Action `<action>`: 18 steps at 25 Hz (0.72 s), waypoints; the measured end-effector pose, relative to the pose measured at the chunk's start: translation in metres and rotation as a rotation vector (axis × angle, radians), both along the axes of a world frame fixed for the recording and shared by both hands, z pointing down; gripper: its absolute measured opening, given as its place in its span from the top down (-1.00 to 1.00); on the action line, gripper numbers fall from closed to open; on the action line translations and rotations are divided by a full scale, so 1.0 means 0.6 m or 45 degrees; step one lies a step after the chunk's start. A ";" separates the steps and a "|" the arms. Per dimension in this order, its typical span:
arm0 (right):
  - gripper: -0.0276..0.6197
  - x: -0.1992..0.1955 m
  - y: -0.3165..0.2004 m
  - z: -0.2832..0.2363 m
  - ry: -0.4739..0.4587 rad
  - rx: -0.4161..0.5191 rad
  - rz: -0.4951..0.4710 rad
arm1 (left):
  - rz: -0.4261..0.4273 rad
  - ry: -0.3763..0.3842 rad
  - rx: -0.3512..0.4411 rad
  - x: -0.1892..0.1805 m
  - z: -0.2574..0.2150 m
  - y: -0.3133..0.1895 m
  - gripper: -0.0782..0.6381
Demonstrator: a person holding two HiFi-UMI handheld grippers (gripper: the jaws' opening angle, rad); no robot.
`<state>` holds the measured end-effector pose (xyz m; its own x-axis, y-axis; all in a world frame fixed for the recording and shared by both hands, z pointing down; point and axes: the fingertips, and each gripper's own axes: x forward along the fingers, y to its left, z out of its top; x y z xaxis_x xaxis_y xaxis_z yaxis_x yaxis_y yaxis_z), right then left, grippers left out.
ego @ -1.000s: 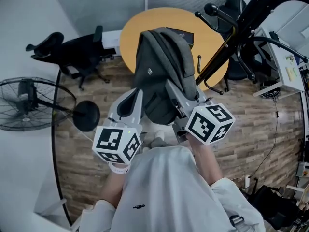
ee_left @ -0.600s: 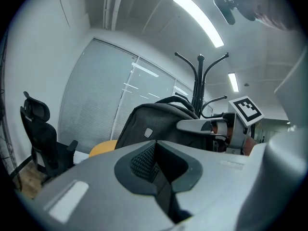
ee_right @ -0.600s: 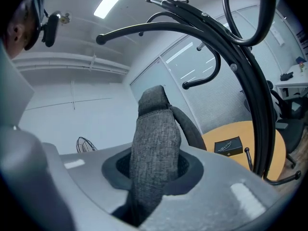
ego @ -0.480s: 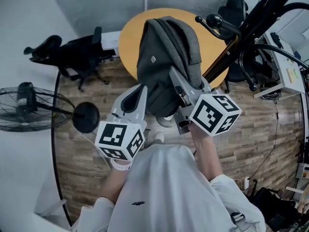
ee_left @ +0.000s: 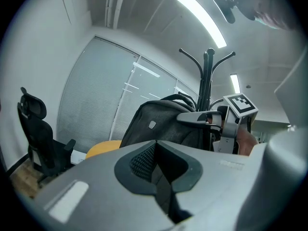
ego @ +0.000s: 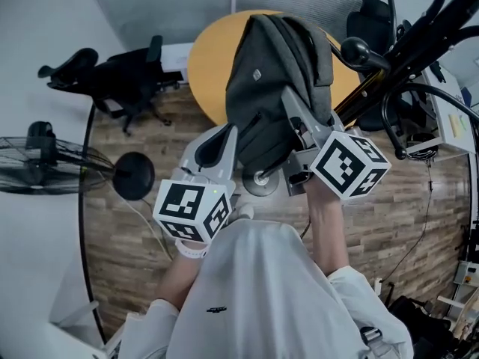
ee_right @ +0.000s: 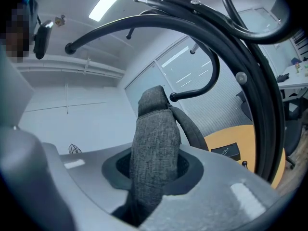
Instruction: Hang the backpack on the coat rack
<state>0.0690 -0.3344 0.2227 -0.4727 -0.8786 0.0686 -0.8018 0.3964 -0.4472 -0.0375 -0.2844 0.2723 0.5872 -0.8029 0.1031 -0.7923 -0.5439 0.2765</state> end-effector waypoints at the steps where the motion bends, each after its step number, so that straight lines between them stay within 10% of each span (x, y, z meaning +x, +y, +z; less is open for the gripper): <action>1: 0.61 0.006 -0.005 -0.001 -0.005 -0.002 0.007 | -0.002 0.001 -0.002 0.002 0.000 -0.003 0.73; 18: 0.61 0.032 -0.036 0.022 -0.108 -0.089 0.095 | -0.011 0.013 -0.055 0.014 0.028 -0.030 0.73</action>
<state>0.0885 -0.3559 0.2360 -0.4132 -0.9059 0.0933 -0.7860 0.3030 -0.5388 -0.0292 -0.3027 0.2891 0.5817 -0.8026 0.1322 -0.7938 -0.5247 0.3076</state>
